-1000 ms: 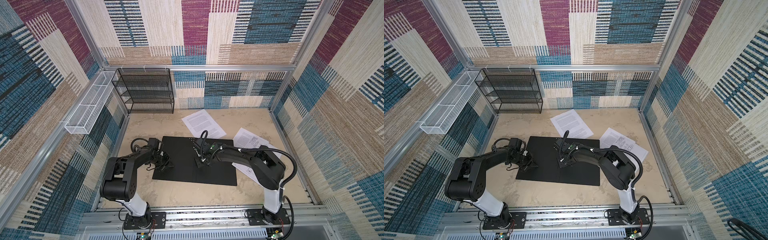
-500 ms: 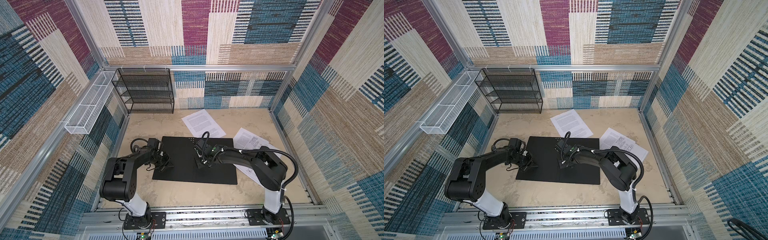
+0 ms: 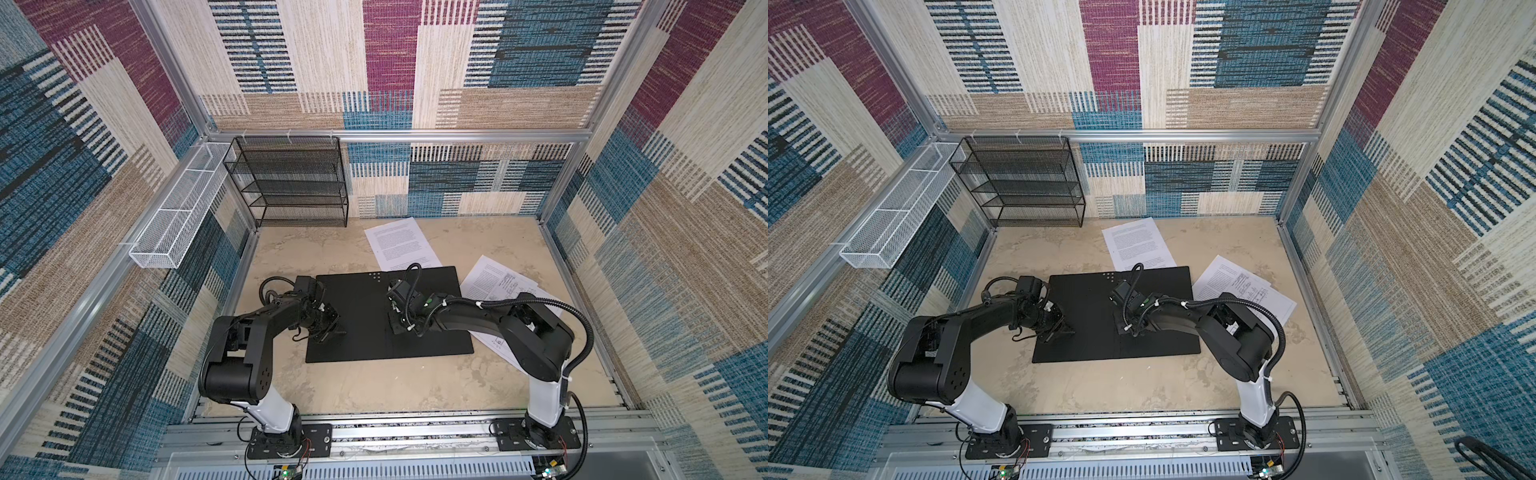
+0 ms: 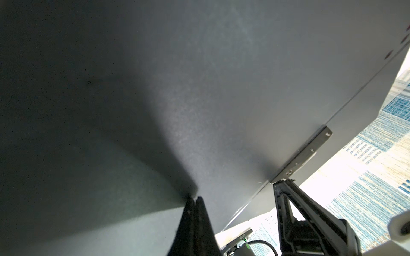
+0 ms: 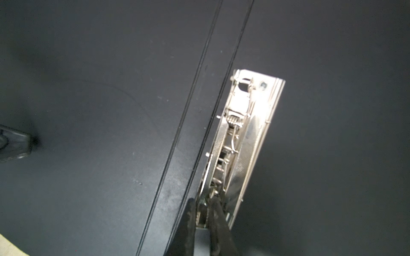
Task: Put the files into the folder
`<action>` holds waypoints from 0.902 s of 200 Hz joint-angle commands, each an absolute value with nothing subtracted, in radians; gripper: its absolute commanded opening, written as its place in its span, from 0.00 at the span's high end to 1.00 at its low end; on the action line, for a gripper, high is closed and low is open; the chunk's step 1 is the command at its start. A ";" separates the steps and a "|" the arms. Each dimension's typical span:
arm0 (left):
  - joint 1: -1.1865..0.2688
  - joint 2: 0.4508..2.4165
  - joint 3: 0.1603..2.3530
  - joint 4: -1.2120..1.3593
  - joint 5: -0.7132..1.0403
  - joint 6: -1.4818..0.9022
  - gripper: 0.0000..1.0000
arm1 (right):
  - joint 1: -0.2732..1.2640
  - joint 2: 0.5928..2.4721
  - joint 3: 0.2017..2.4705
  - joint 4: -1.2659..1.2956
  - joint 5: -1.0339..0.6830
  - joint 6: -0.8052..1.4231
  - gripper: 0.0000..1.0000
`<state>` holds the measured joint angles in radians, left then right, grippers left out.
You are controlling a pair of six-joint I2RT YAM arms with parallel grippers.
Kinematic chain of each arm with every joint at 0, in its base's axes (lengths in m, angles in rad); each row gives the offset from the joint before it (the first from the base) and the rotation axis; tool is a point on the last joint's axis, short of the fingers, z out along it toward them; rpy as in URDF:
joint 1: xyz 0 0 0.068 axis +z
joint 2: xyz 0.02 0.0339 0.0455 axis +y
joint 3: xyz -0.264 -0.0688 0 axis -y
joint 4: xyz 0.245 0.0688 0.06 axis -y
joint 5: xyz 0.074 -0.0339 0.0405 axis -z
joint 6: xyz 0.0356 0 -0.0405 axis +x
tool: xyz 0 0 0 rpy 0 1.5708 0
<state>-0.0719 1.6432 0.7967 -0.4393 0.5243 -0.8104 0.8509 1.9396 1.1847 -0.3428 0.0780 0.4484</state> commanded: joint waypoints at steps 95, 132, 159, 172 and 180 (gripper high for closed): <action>-0.202 1.496 1.051 -0.650 0.370 -0.774 0.73 | 0.869 1.947 1.177 -0.476 -0.016 0.390 1.00; -0.235 1.662 1.131 -0.583 0.471 -0.795 0.72 | 0.868 1.969 1.208 -0.481 -0.015 0.442 1.00; -0.278 1.770 1.222 -0.580 0.500 -0.790 0.70 | 0.868 1.970 1.212 -0.467 -0.034 0.467 1.00; -0.293 1.793 1.251 -0.577 0.476 -0.798 0.67 | 0.868 1.970 1.207 -0.461 -0.042 0.473 1.00; -0.302 1.811 1.271 -0.581 0.460 -0.802 0.66 | 0.868 1.971 1.202 -0.456 -0.049 0.476 1.00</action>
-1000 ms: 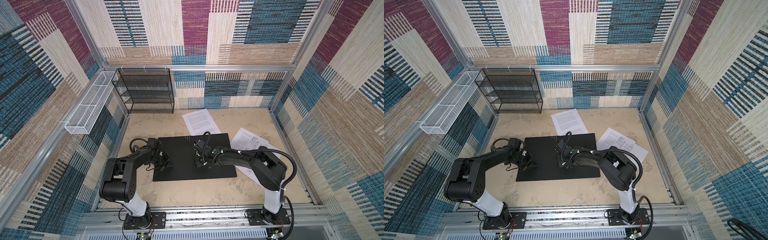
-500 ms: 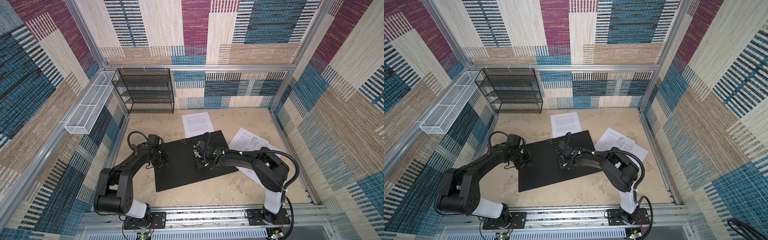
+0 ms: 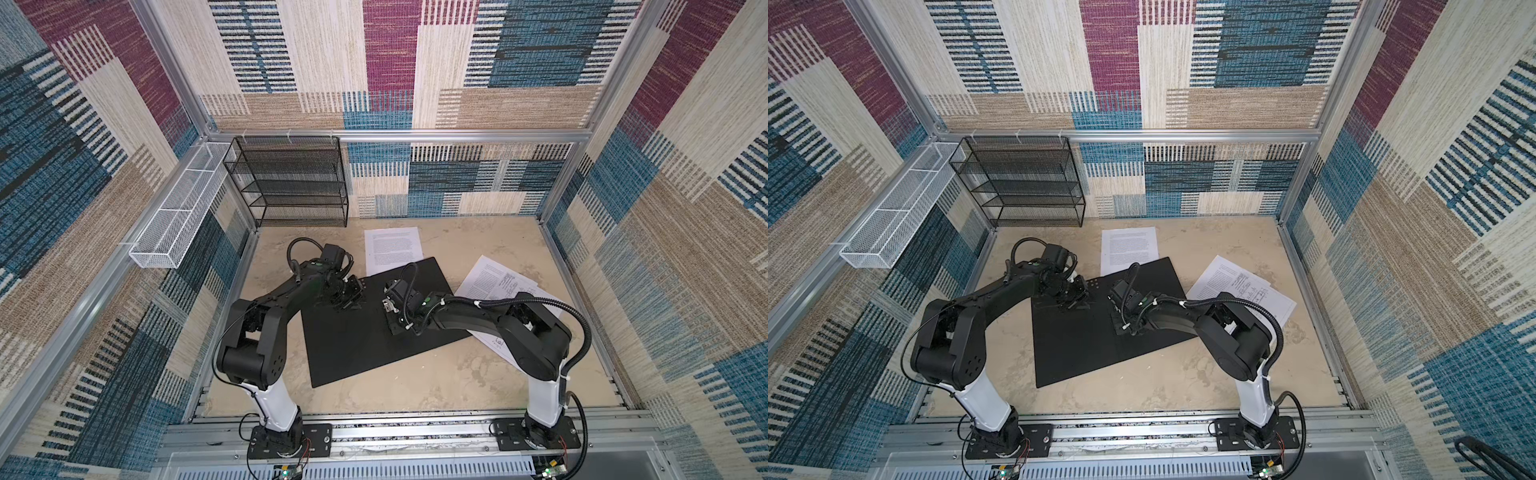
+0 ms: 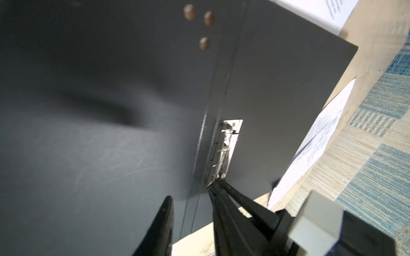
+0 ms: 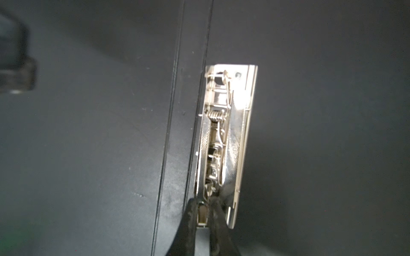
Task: Put the files into the folder
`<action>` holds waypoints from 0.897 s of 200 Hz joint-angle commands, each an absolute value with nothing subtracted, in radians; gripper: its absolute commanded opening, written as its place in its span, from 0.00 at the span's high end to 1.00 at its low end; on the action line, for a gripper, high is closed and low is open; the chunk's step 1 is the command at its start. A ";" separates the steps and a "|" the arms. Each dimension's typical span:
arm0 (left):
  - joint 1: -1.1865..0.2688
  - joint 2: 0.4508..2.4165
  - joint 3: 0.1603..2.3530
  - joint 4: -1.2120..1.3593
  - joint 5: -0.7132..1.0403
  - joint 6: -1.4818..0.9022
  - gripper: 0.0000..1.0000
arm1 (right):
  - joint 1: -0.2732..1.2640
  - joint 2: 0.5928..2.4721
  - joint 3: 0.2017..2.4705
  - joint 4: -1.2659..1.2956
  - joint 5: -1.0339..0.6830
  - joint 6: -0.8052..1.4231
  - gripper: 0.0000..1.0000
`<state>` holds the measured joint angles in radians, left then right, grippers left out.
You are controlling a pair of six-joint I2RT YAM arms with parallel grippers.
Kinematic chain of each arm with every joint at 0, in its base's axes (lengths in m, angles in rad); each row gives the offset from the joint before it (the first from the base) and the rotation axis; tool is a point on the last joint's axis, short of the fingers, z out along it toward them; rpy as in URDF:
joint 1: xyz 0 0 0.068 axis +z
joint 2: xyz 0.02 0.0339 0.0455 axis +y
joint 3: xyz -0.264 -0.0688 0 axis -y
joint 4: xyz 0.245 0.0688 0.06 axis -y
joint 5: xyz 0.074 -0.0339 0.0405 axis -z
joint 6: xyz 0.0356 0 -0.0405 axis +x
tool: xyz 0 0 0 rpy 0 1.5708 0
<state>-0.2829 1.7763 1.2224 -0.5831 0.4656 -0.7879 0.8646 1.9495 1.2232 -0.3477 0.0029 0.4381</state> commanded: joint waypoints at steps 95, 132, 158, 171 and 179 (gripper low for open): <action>-0.375 2.049 1.540 -0.759 0.374 -0.764 0.81 | 0.868 1.953 1.185 -0.431 -0.063 0.485 1.00; -0.395 2.107 1.595 -0.787 0.376 -0.764 0.83 | 0.868 1.942 1.173 -0.427 -0.061 0.486 1.00; -0.407 2.125 1.605 -0.787 0.371 -0.775 0.84 | 0.868 1.939 1.173 -0.422 -0.064 0.488 1.00; -0.410 2.142 1.619 -0.796 0.366 -0.775 0.89 | 0.869 1.940 1.171 -0.419 -0.066 0.487 1.00; -0.412 2.150 1.630 -0.806 0.357 -0.775 0.92 | 0.868 1.939 1.169 -0.419 -0.065 0.488 1.00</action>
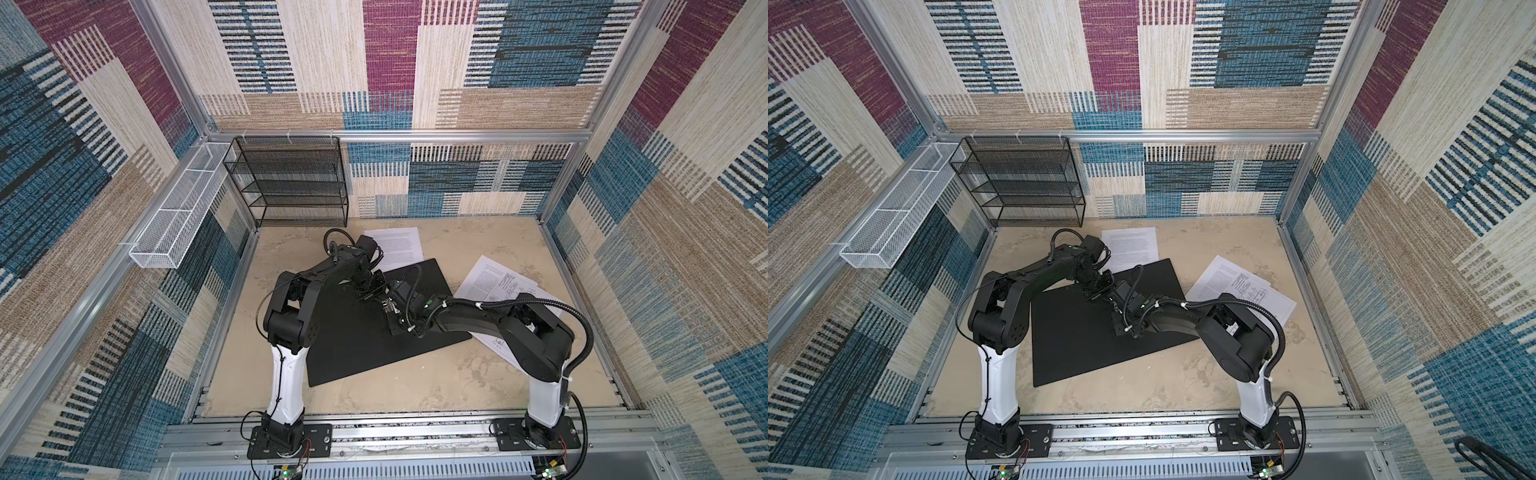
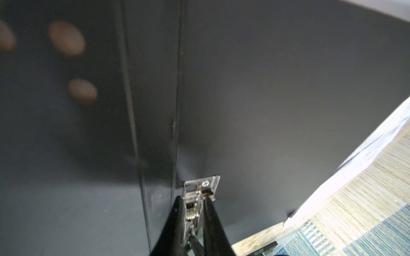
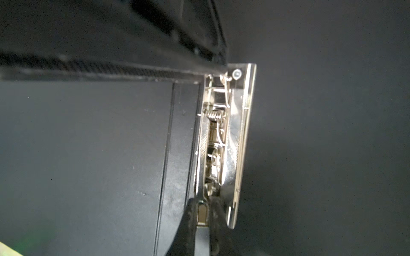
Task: Put the files into the folder
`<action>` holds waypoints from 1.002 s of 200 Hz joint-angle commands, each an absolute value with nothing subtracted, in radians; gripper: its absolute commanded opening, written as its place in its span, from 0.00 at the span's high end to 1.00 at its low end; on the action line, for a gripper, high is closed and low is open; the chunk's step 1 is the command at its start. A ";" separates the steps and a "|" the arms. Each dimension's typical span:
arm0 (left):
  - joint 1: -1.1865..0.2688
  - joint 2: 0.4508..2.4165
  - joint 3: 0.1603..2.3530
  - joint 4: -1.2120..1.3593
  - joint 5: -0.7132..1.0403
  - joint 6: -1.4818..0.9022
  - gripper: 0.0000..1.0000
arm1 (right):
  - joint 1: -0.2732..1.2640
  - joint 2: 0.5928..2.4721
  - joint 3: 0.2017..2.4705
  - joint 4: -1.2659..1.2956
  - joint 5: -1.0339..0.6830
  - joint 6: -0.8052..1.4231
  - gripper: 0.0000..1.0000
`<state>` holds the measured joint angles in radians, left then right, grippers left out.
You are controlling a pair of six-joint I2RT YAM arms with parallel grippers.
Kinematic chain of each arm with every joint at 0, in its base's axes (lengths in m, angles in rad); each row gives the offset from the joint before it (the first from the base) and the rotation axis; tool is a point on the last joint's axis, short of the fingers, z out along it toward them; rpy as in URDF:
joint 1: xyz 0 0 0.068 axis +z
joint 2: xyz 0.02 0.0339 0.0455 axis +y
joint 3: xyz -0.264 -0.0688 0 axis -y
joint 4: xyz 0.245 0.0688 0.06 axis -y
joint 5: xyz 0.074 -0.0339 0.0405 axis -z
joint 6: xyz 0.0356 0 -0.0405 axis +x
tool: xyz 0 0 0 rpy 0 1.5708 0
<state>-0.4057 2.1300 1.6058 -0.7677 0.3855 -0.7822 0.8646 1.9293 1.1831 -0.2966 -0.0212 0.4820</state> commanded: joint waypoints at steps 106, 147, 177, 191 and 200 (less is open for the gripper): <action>-0.426 2.165 1.604 -0.856 0.320 -0.755 1.00 | 0.868 1.942 1.203 -0.456 -0.035 0.483 0.99; -0.428 2.158 1.600 -0.854 0.283 -0.771 1.00 | 0.868 1.913 1.221 -0.476 -0.053 0.480 0.92; -0.429 2.166 1.603 -0.853 0.285 -0.773 1.00 | 0.870 1.882 1.224 -0.474 -0.094 0.468 0.79; -0.429 2.167 1.601 -0.853 0.287 -0.773 1.00 | 0.868 1.876 1.231 -0.479 -0.090 0.464 0.78; -0.430 2.168 1.601 -0.850 0.290 -0.773 1.00 | 0.870 1.881 1.236 -0.488 -0.084 0.460 0.77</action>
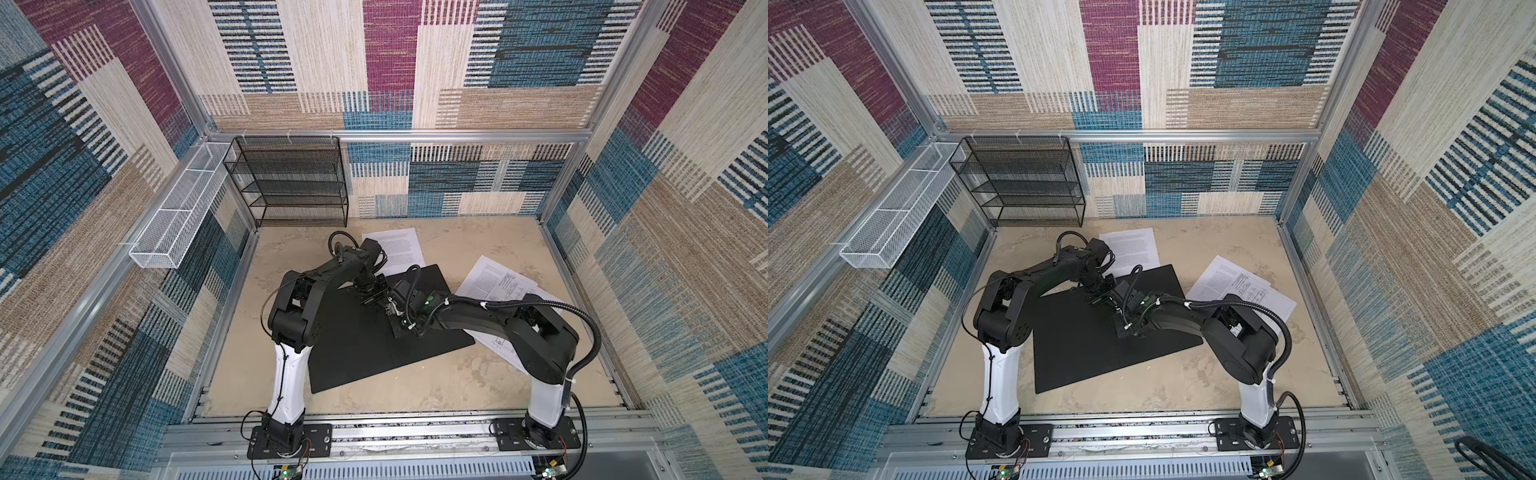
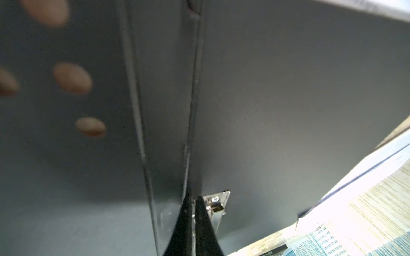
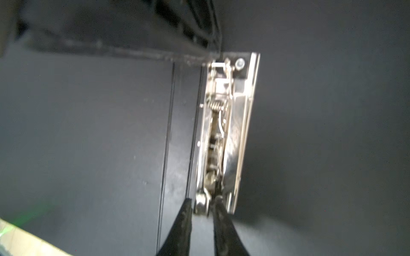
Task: Put the files into the folder
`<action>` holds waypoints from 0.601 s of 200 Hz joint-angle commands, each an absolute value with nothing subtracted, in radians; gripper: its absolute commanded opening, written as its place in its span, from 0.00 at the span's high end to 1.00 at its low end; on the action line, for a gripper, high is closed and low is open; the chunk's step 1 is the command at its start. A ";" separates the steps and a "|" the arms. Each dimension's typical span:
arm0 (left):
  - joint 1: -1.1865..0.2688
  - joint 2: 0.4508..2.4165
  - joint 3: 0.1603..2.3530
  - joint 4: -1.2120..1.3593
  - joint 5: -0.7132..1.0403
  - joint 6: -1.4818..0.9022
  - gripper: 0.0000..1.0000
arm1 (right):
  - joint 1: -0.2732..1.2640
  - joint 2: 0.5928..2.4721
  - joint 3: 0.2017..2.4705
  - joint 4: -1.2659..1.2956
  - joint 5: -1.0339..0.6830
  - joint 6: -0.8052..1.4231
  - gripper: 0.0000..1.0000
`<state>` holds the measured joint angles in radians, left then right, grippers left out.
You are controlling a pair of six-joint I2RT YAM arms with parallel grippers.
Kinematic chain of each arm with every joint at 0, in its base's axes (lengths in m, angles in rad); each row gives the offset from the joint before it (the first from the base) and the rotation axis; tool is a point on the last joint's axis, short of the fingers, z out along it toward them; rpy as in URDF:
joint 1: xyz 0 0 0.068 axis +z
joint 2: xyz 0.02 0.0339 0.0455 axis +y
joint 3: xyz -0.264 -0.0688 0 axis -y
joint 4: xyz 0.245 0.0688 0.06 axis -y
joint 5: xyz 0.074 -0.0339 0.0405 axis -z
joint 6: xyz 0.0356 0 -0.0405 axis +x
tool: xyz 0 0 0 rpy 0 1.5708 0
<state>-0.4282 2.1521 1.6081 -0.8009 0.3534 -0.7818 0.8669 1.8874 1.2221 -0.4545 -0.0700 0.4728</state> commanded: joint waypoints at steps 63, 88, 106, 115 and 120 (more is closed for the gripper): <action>-0.431 2.117 1.643 -0.854 0.377 -0.755 0.85 | 0.870 1.893 1.231 -0.477 -0.078 0.458 0.83; -0.438 2.096 1.631 -0.853 0.384 -0.753 0.81 | 0.869 1.882 1.230 -0.480 -0.078 0.457 0.82; -0.439 2.094 1.623 -0.854 0.392 -0.758 0.81 | 0.869 1.878 1.230 -0.482 -0.077 0.458 0.83; -0.440 2.094 1.616 -0.854 0.396 -0.763 0.84 | 0.870 1.879 1.230 -0.482 -0.078 0.459 0.83; -0.442 2.093 1.612 -0.854 0.394 -0.767 0.85 | 0.869 1.879 1.230 -0.482 -0.077 0.459 0.83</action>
<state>-0.4377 2.1002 1.6264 -0.8276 0.3744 -0.7753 0.8684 1.8866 1.2289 -0.4873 -0.0788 0.4549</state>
